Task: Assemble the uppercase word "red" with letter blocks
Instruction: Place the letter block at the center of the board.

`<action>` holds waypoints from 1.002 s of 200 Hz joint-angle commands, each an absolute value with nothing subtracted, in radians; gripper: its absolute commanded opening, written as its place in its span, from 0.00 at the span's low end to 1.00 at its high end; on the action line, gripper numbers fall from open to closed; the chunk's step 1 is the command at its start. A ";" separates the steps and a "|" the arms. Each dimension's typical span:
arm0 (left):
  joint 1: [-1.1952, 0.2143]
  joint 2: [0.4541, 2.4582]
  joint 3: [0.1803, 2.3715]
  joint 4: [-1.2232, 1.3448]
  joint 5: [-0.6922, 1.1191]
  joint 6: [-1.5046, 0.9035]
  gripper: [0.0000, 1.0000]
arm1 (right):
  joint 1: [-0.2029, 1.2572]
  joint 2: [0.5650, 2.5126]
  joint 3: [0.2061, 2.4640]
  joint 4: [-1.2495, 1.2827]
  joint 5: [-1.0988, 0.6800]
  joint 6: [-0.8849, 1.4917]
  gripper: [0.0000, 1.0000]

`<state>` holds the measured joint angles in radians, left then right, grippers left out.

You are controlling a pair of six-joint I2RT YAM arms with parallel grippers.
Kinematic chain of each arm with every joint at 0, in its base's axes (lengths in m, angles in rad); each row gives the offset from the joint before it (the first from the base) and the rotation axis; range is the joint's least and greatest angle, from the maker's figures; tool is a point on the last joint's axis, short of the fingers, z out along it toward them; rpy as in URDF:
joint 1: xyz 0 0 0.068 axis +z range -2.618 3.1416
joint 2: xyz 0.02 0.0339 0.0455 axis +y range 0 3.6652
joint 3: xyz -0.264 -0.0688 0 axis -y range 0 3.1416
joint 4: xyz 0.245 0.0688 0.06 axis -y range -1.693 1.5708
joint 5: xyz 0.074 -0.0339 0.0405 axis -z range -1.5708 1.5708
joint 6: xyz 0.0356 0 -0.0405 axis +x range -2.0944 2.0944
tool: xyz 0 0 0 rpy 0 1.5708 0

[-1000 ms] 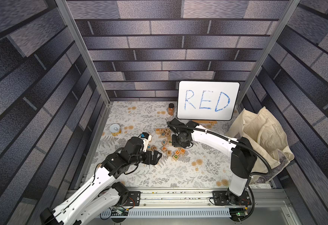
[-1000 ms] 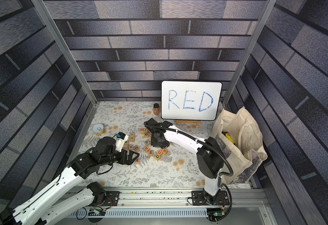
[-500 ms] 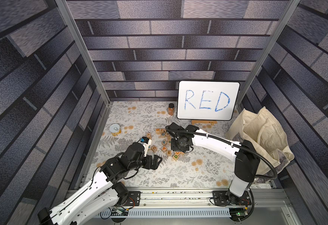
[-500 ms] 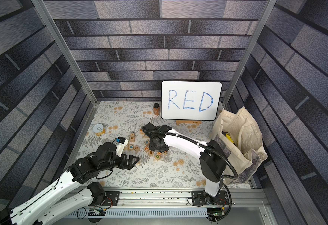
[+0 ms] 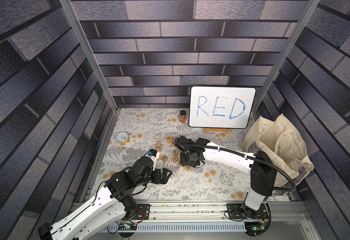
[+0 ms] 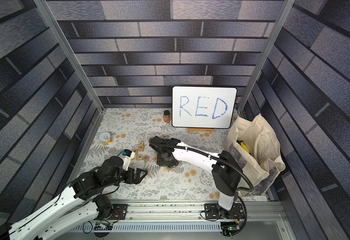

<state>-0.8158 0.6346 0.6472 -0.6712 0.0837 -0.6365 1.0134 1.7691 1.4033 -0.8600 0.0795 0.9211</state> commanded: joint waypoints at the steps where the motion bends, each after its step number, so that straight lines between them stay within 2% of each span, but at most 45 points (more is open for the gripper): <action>1: -0.833 0.614 0.628 -0.702 0.051 -0.670 1.00 | 1.031 1.743 1.375 -0.842 0.066 0.962 0.15; 200: -0.957 0.461 0.562 -0.807 -0.044 -0.809 1.00 | 1.120 1.827 1.369 -0.746 0.046 1.010 0.15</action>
